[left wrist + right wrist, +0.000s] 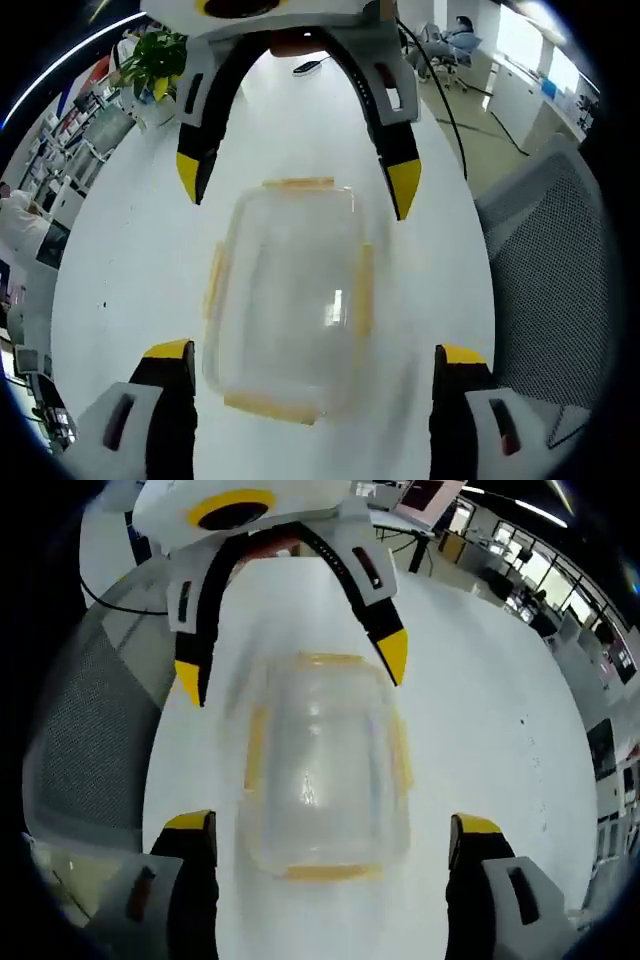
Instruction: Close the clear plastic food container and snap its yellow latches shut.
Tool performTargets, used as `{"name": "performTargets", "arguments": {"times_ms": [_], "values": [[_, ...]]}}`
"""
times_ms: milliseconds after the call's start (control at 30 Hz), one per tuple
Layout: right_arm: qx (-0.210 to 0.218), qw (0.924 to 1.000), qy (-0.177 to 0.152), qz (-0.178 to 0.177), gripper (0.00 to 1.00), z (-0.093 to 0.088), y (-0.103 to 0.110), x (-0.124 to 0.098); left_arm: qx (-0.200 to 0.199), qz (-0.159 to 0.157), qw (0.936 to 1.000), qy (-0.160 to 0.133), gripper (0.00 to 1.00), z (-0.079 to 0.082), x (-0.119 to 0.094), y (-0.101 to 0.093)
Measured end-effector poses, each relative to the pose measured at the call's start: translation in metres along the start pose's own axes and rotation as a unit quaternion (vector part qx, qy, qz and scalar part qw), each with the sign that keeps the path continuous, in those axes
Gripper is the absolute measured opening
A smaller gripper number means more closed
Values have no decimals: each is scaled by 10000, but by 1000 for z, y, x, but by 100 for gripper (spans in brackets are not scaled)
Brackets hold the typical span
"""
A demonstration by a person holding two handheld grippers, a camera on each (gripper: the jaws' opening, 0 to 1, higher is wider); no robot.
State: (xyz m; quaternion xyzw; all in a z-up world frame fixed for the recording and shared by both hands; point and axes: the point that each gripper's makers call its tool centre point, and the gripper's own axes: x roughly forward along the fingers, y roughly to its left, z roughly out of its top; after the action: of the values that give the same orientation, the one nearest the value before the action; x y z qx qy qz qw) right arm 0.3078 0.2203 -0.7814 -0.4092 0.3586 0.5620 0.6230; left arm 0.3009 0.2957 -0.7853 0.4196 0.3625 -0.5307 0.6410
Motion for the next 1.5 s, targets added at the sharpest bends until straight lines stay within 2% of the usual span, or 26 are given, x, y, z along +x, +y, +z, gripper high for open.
{"name": "performTargets", "arguments": {"times_ms": [33, 100, 200, 367, 467, 633, 700, 1067, 1300, 1500], "values": [[-13, 9999, 111, 57, 94, -3, 3, 1, -94, -120, 9999, 59, 98, -3, 1, -2], [-2, 9999, 143, 78, 93, -3, 5, 3, -180, -123, 9997, 119, 98, -7, 4, 0], [-174, 9994, 312, -19, 89, -5, 1, 5, 135, -14, 9994, 313, 98, -15, 8, 6], [-154, 9980, 610, 7, 87, -13, -3, 12, 191, 21, 9991, 366, 95, -18, 18, 14], [-205, 9977, 650, 14, 84, -12, -3, 13, 335, 62, 9984, 461, 88, -21, 23, 18], [-261, 9959, 867, 78, 80, -22, 0, 18, 341, 82, 9981, 502, 84, -22, 28, 20], [-280, 9956, 889, 87, 76, -22, 1, 18, 356, 107, 9981, 488, 83, -22, 29, 20], [-347, 9931, 1120, 18, 74, -23, 0, 21, 393, 153, 9979, 485, 83, -24, 30, 19], [-438, 9930, 1096, 58, 73, -23, 0, 21, 304, 212, 9976, 579, 83, -26, 30, 17], [-518, 9930, 1055, 79, 73, -19, 0, 23, 213, 230, 9980, 549, 83, -31, 27, 16]]}}
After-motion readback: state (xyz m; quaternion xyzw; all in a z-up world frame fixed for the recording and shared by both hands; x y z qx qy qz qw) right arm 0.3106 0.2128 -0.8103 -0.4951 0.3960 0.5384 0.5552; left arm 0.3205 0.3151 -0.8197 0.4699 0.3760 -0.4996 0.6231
